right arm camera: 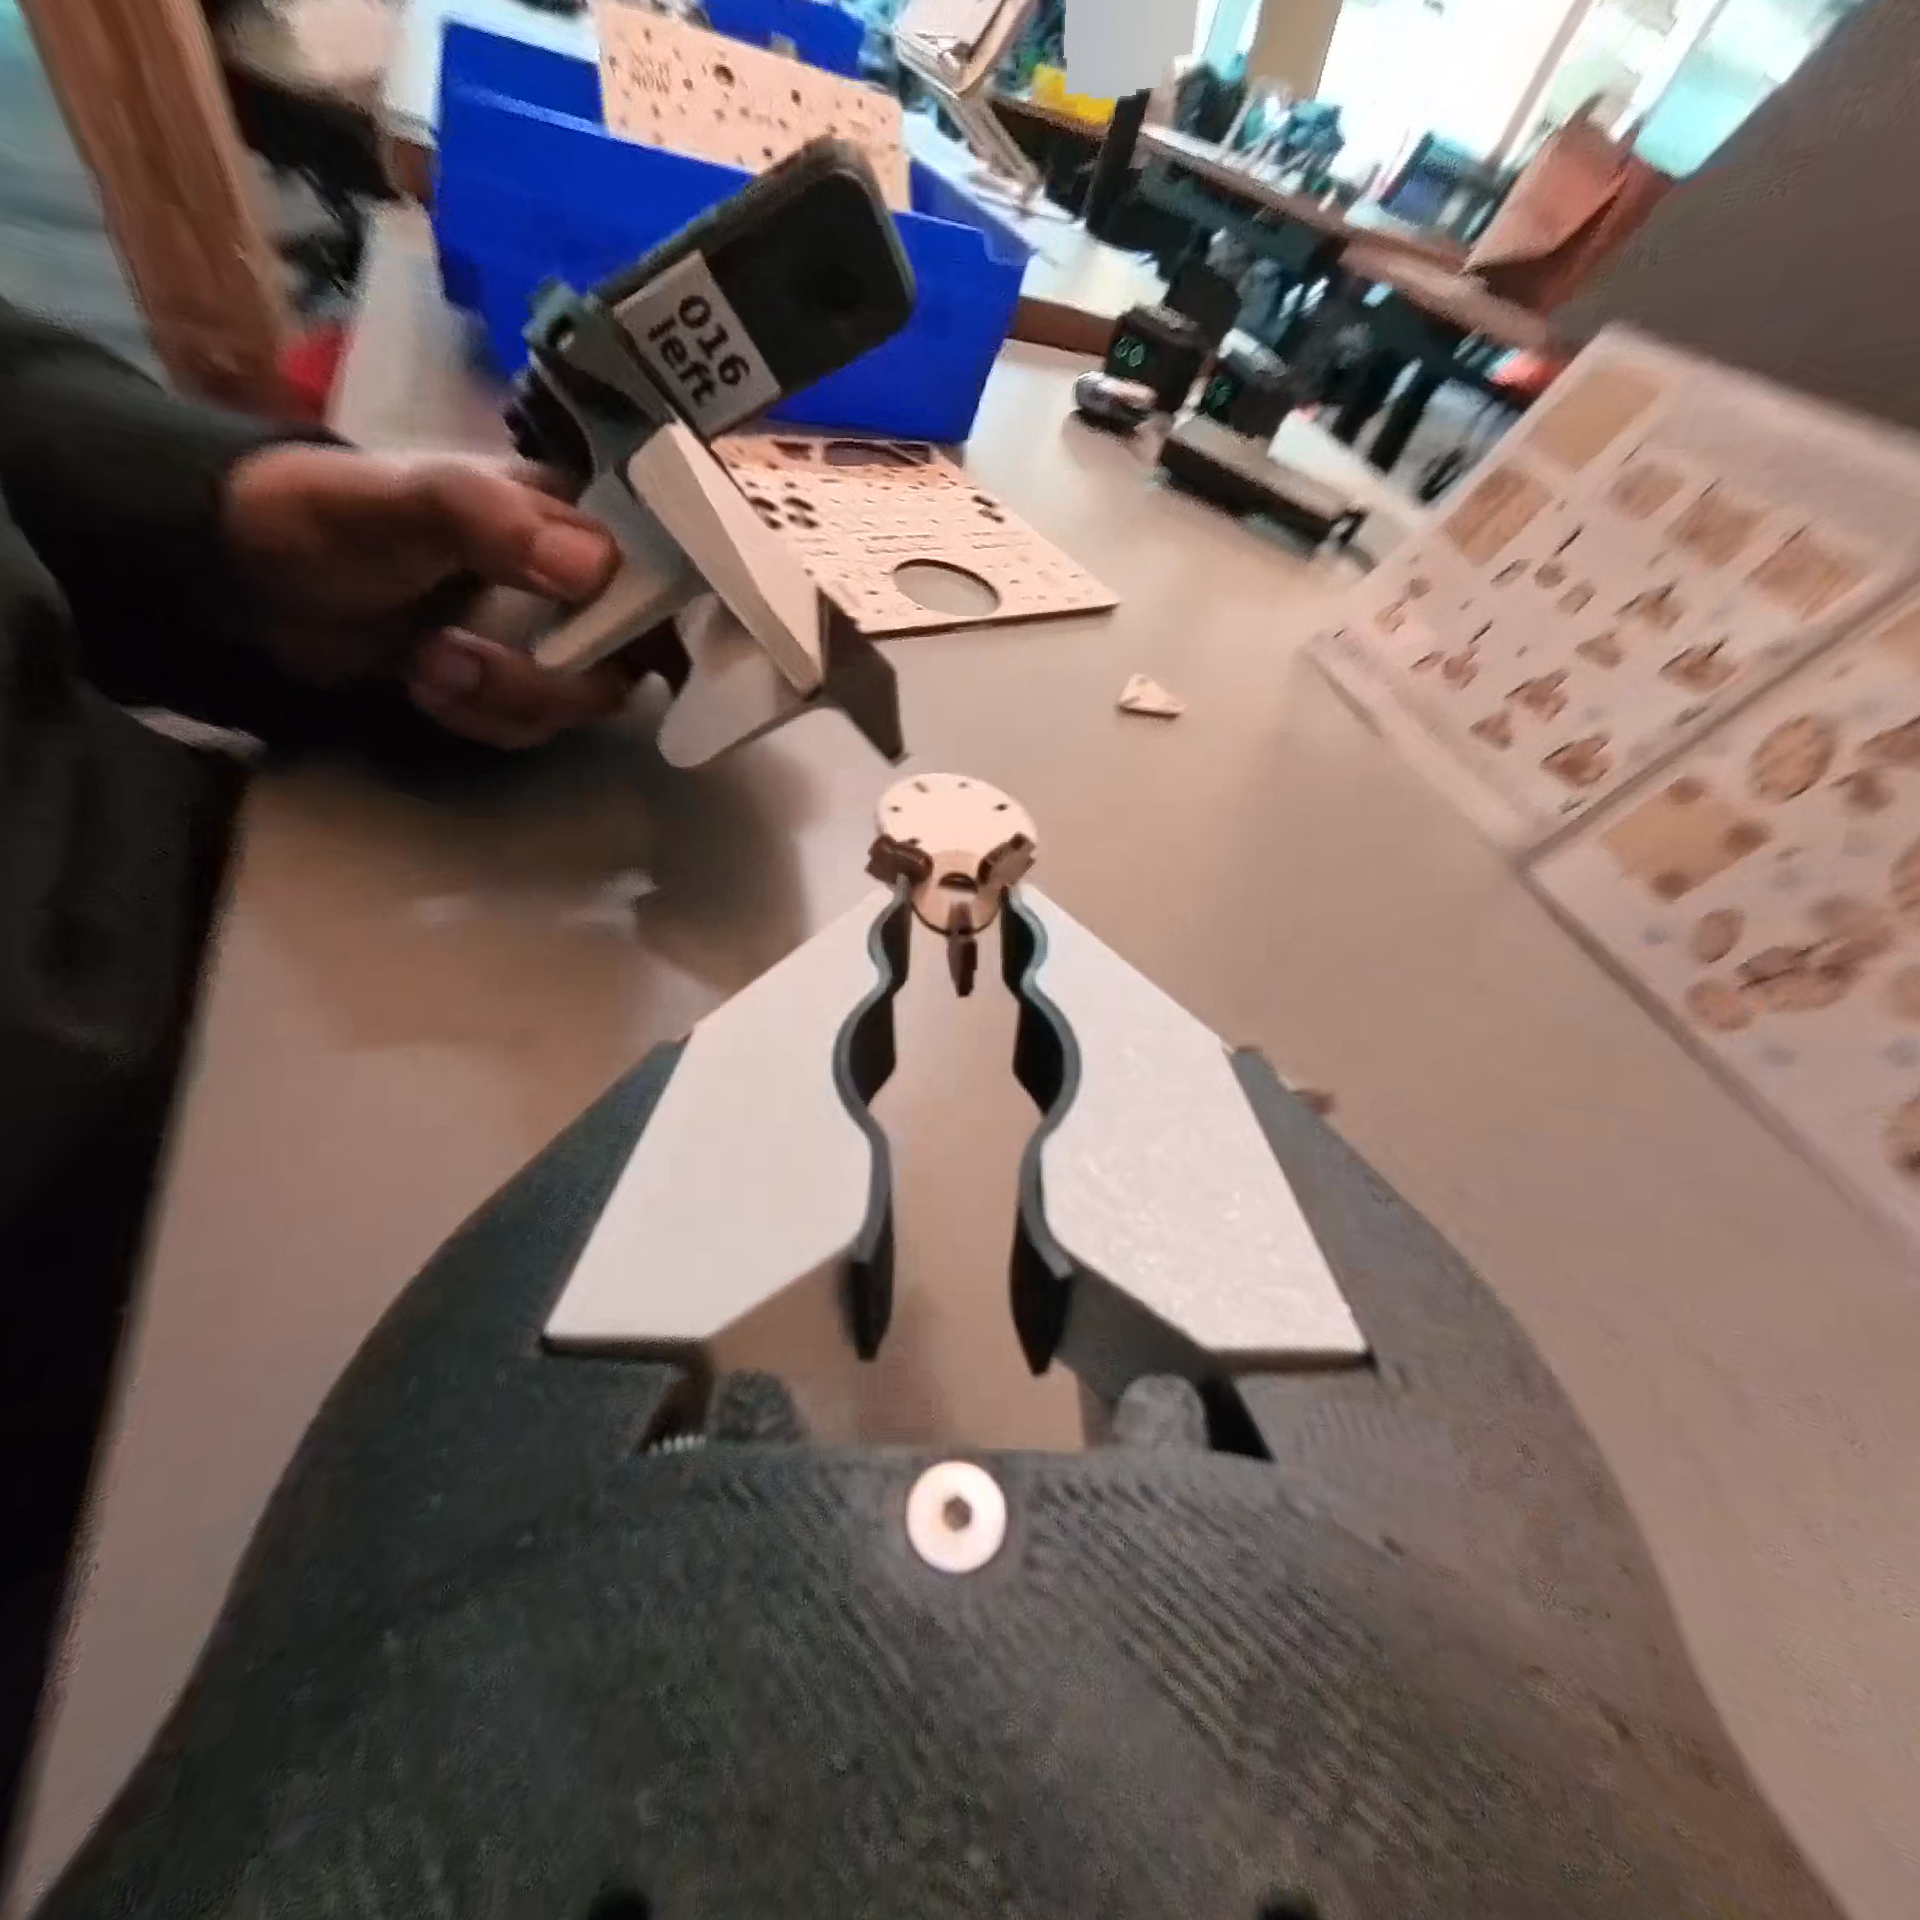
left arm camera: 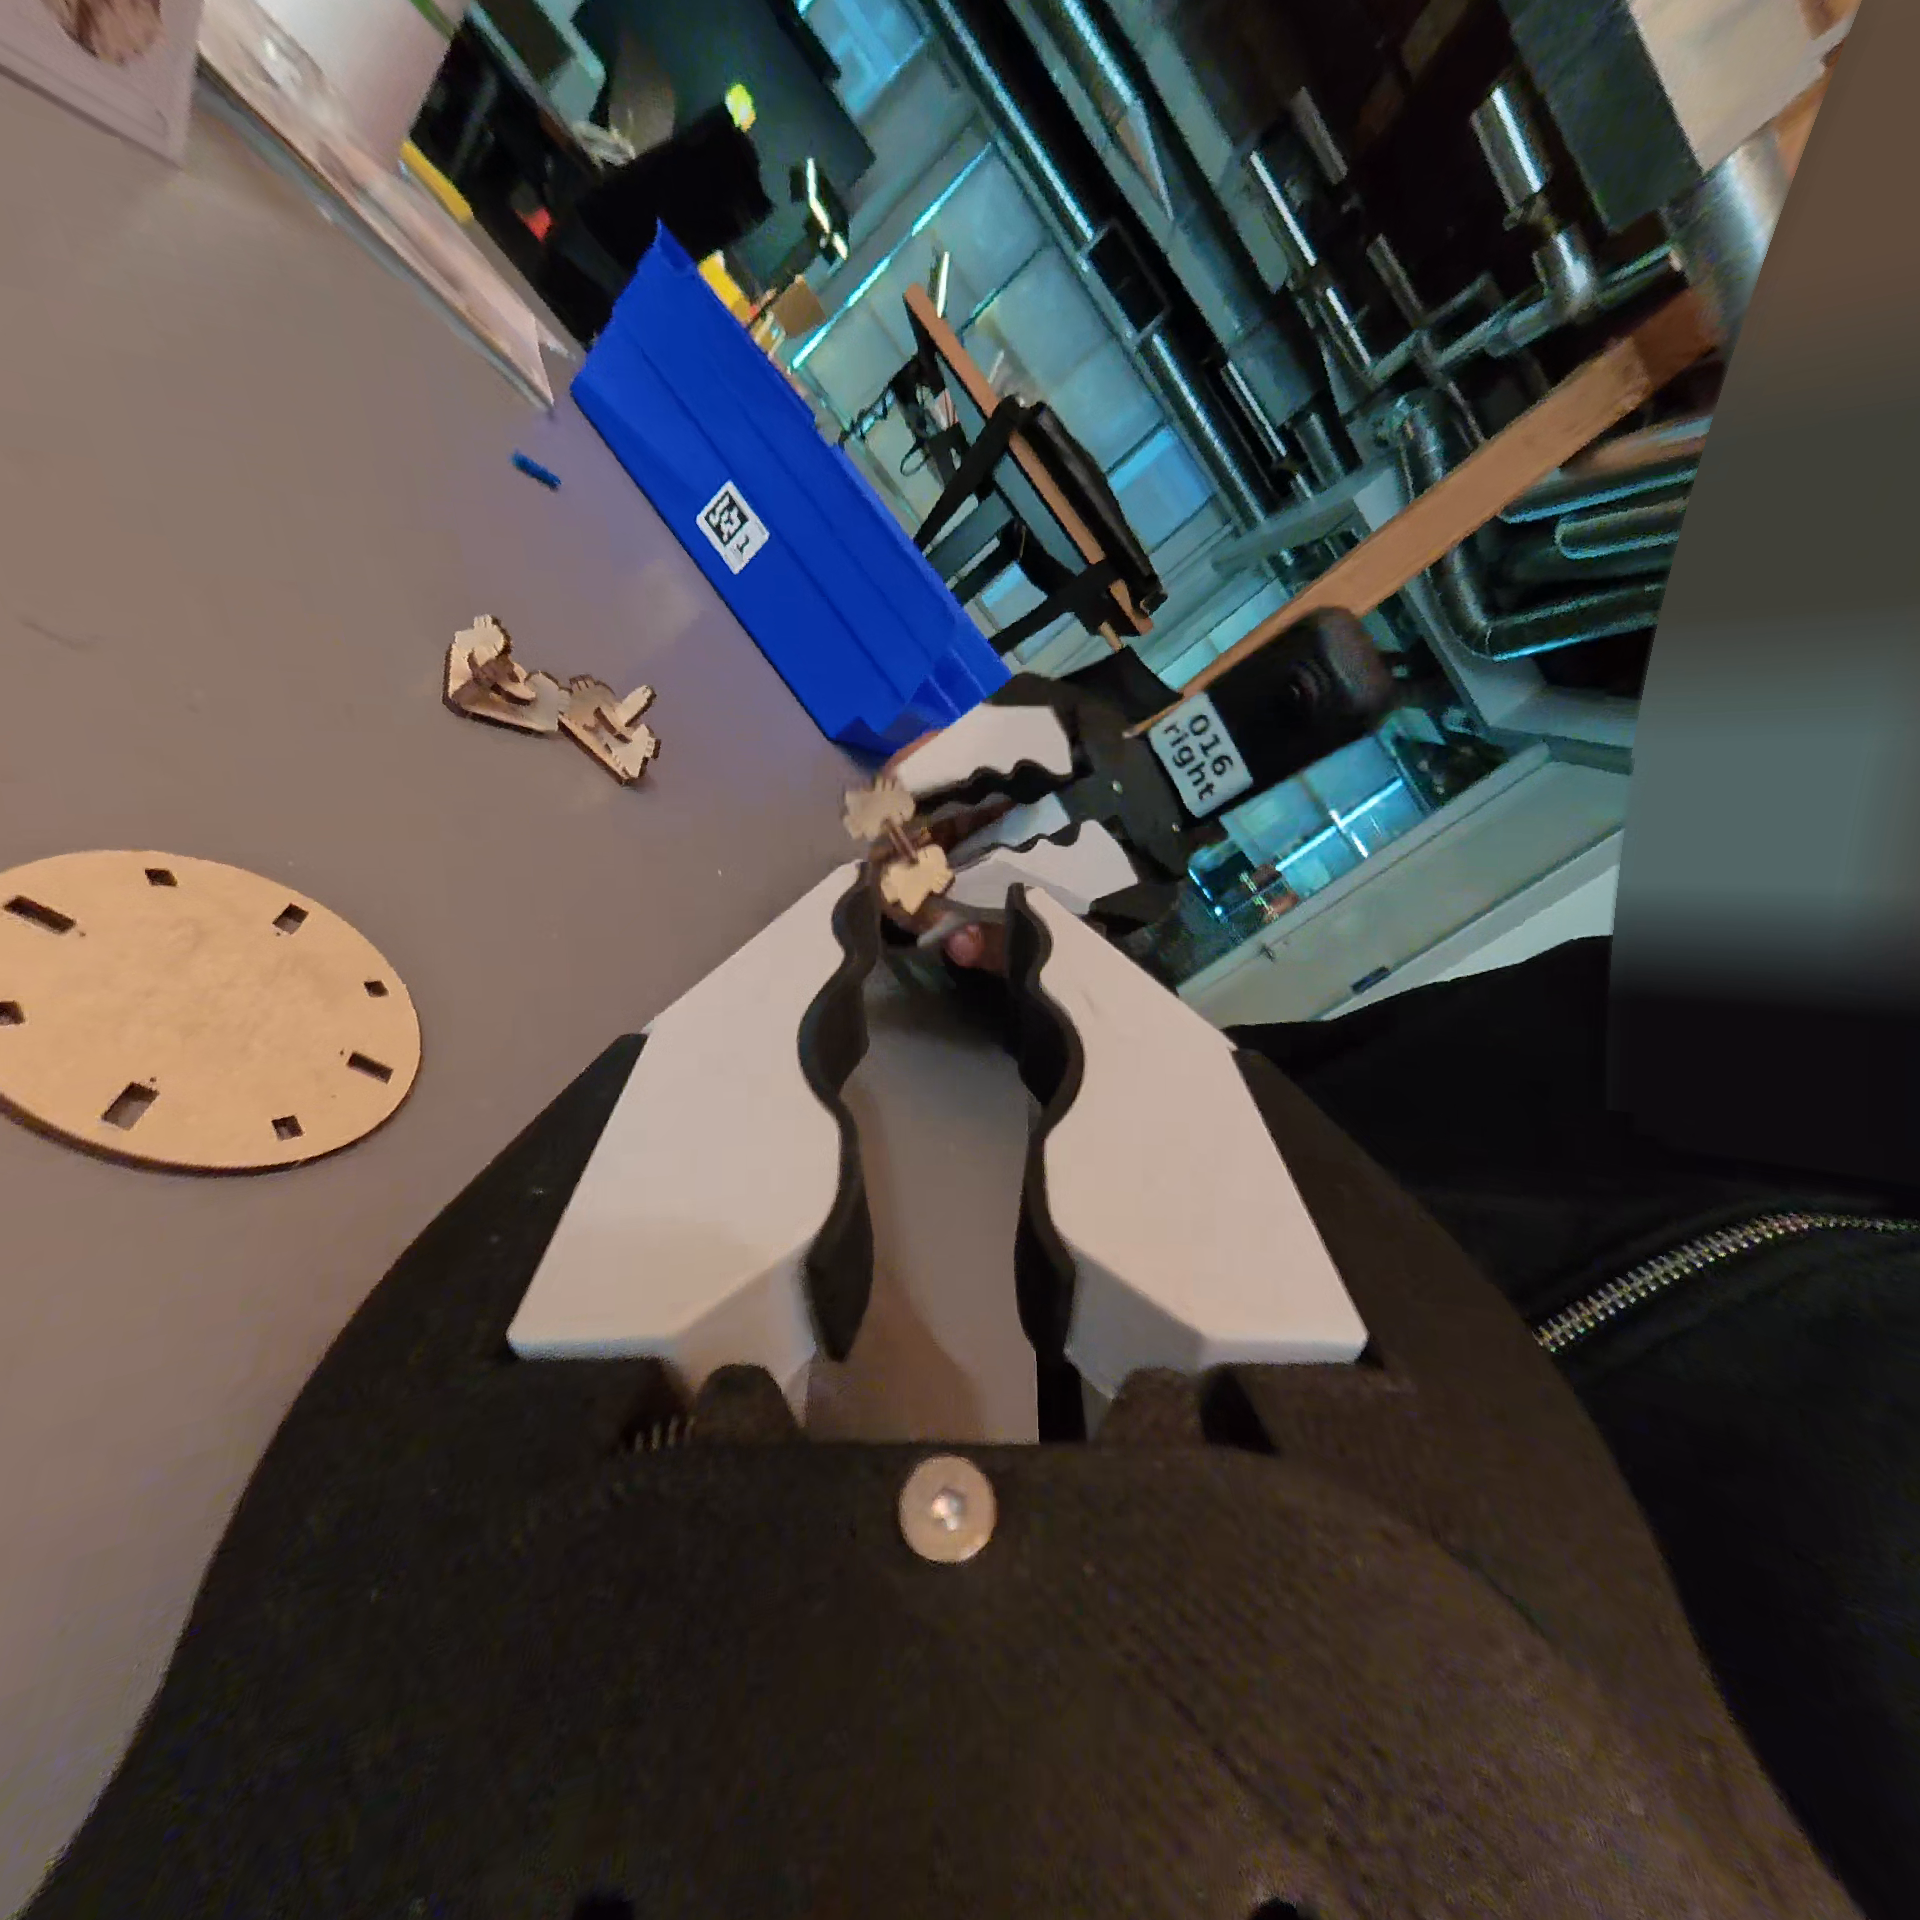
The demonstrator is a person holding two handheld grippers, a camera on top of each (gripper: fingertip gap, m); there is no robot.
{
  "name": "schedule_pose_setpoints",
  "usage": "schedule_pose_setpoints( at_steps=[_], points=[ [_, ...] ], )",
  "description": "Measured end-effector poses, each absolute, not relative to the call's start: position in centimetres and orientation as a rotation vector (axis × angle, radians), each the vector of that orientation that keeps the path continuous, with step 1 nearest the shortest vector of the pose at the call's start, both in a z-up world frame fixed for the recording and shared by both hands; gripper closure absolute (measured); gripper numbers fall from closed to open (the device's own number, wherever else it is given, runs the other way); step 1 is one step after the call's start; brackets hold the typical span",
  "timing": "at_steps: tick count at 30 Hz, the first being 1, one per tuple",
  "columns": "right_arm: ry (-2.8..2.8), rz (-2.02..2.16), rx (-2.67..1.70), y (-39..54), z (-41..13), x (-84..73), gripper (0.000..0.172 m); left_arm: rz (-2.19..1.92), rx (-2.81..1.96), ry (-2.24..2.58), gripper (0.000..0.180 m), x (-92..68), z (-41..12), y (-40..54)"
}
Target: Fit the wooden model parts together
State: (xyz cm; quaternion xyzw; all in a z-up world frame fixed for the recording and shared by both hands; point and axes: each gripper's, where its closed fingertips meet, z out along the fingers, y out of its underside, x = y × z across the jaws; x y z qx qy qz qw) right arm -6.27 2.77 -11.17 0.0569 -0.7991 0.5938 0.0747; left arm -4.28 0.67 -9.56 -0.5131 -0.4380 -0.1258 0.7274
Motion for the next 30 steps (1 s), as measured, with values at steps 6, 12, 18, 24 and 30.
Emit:
schedule_pose_setpoints(
  at_steps=[6, 12, 18, 24, 30],
  points=[
    [-2.723, 1.571, -0.031, 3.6, -14.8, -5.3, 0.156, -0.159, -1.121, -0.908, 0.159, -3.5, -8.4, 0.0],
    [-2.669, 1.452, -0.281, 3.4, -15.0, -5.7, 0.156, -0.074, -1.055, -0.862, 0.158, -3.2, -7.2, -1.3],
    [-2.590, 1.338, -0.529, 3.3, -15.7, -4.7, 0.156, -0.114, -0.909, -0.813, 0.158, -2.7, -5.8, -3.1],
    [-2.470, 1.375, -0.728, 2.9, -15.2, -3.3, 0.157, -0.246, -0.869, -0.757, 0.158, -1.4, -5.3, -3.1],
    [-2.507, 1.284, -0.824, 3.1, -16.6, -2.2, 0.157, -0.328, -0.737, -0.759, 0.163, -1.6, -4.9, -5.5]
  ],
)
